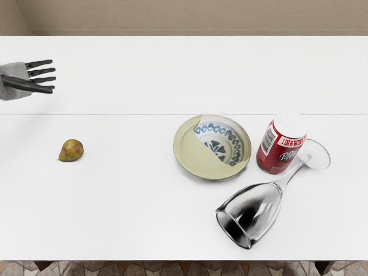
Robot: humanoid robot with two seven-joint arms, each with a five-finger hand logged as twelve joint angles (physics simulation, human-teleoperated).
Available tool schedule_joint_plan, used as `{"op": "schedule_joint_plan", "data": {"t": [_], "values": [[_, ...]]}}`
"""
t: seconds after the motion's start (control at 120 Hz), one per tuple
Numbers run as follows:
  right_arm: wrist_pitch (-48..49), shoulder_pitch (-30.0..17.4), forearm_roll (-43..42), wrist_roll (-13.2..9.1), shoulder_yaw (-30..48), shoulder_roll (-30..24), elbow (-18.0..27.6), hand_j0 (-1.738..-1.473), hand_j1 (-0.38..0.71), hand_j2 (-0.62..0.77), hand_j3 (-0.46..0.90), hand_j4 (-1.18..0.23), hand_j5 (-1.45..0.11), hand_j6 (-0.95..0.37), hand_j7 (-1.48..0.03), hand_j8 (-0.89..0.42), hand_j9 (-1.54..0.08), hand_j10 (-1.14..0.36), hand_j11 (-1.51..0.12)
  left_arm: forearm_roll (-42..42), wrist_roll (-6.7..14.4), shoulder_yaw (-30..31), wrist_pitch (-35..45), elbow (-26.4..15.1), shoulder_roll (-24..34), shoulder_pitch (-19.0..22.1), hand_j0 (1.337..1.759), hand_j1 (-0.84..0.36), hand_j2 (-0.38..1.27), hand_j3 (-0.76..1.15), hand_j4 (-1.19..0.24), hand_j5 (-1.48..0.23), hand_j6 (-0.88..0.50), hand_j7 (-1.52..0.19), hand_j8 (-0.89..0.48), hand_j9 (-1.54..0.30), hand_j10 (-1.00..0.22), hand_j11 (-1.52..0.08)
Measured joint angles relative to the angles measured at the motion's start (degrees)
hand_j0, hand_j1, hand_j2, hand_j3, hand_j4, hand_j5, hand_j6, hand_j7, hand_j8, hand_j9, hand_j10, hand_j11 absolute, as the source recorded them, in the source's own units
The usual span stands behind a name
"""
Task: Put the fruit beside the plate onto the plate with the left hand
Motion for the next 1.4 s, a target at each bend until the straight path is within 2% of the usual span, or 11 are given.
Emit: {"op": "schedule_joint_plan", "data": {"t": [0.15, 0.417, 0.525, 0.567, 0.608, 0.658, 0.742, 0.917, 1.017, 1.158, 1.4], "values": [[-0.06, 0.03, 0.39, -0.11, 0.05, 0.0, -0.13, -1.658, -0.33, 0.0, 0.0, -0.01, -0.02, -0.01, -0.02, -0.01, -0.02, -0.01, -0.02, 2.22, 0.57, 0.1, -0.01, -0.09, 0.08, -1.26, 1.658, 0.35, 0.0, 0.0, 0.0, 0.0, 0.0, 0.0, 0.0, 0.0, 0.0, 0.0], [-0.09, -0.06, 0.52, -0.12, 0.03, 0.0, -0.21, -1.658, -0.33, 0.0, 0.0, -0.01, -0.02, -0.01, -0.02, -0.01, -0.02, -0.01, -0.02, 14.75, 0.95, 0.14, -0.01, -0.09, -0.08, -6.7, 1.658, 0.35, 0.0, 0.0, 0.0, 0.0, 0.0, 0.0, 0.0, 0.0, 0.0, 0.0], [-0.09, -0.07, 0.53, -0.12, 0.03, 0.0, -0.23, -1.658, -0.33, 0.0, 0.0, -0.01, -0.02, -0.01, -0.02, -0.01, -0.02, -0.01, -0.02, 17.88, 0.88, 0.24, -0.01, -1.1, -2.11, -6.66, 1.658, 0.33, 0.0, 0.0, -0.01, -0.02, -0.01, -0.02, -0.01, -0.02, -0.01, -0.02], [-0.09, -0.07, 0.53, -0.12, 0.01, 0.0, -0.23, -1.658, -0.33, 0.0, 0.0, -0.01, -0.02, -0.01, -0.02, -0.01, -0.02, -0.01, -0.02, 19.83, 0.79, 0.49, -0.01, -4.23, 0.08, -6.05, 1.658, 0.33, 0.0, 0.0, -0.02, -0.02, -0.02, -0.02, -0.02, -0.02, -0.02, -0.02], [-0.09, -0.07, 0.53, -0.12, 0.01, 0.0, -0.22, -1.658, -0.33, 0.0, 0.0, -0.01, -0.02, -0.01, -0.02, -0.01, -0.02, -0.01, -0.02, 22.05, 0.68, 1.29, 2.6, -9.81, 3.76, -5.98, 1.658, 0.32, 0.0, 0.0, -0.02, -0.03, -0.02, -0.03, -0.02, -0.03, -0.02, -0.03], [-0.09, -0.06, 0.53, -0.12, 0.01, 0.0, -0.21, -1.658, -0.33, 0.0, 0.0, -0.01, -0.02, -0.01, -0.02, -0.01, -0.02, -0.01, -0.02, 24.37, 0.59, 2.75, 10.77, -18.68, 7.92, -5.98, 1.658, 0.32, 0.01, 0.0, -0.03, -0.03, -0.03, -0.03, -0.03, -0.03, -0.03, -0.03], [-0.09, -0.06, 0.53, -0.12, 0.0, 0.0, -0.22, -1.658, -0.33, 0.0, 0.0, -0.01, -0.02, -0.01, -0.02, -0.01, -0.02, -0.01, -0.02, 28.57, 0.52, 5.74, 25.76, -31.34, 8.75, -6.06, 1.658, 0.31, 0.01, 0.0, -0.03, -0.04, -0.03, -0.04, -0.03, -0.04, -0.03, -0.04], [-0.09, -0.07, 0.52, -0.12, 0.0, 0.0, -0.24, -1.658, -0.33, 0.0, 0.0, -0.01, -0.02, -0.01, -0.02, -0.01, -0.02, -0.01, -0.02, 35.63, 0.58, 13.58, 55.58, -49.68, 10.53, -6.19, 1.658, 0.31, 0.01, 0.0, -0.03, -0.04, -0.03, -0.04, -0.03, -0.04, -0.03, -0.04], [-0.09, -0.07, 0.52, -0.12, 0.0, 0.0, -0.25, -1.658, -0.33, 0.0, 0.0, -0.01, -0.02, -0.01, -0.02, -0.01, -0.02, -0.01, -0.02, 37.5, 0.57, 17.39, 64.49, -55.56, 10.55, -6.37, 1.658, 0.33, 0.01, 0.0, -0.02, -0.03, -0.02, -0.03, -0.02, -0.03, -0.02, -0.03], [-0.09, -0.07, 0.53, -0.12, 0.01, 0.0, -0.23, -1.658, -0.33, 0.0, 0.0, -0.01, -0.02, -0.01, -0.02, -0.01, -0.02, -0.01, -0.02, 39.73, 0.8, 22.29, 68.6, -61.4, 11.15, -6.33, 1.658, 0.32, 0.01, 0.0, -0.03, -0.03, -0.03, -0.03, -0.03, -0.03, -0.03, -0.03], [-0.09, -0.06, 0.53, -0.12, 0.01, 0.0, -0.24, -1.658, -0.33, 0.0, 0.0, -0.01, -0.02, -0.01, -0.02, -0.01, -0.02, -0.01, -0.02, 40.45, 0.93, 27.33, 69.88, -64.14, 10.55, -5.8, 1.658, 0.26, 0.02, 0.0, -0.08, -0.1, -0.08, -0.1, -0.08, -0.1, -0.08, -0.1]]}}
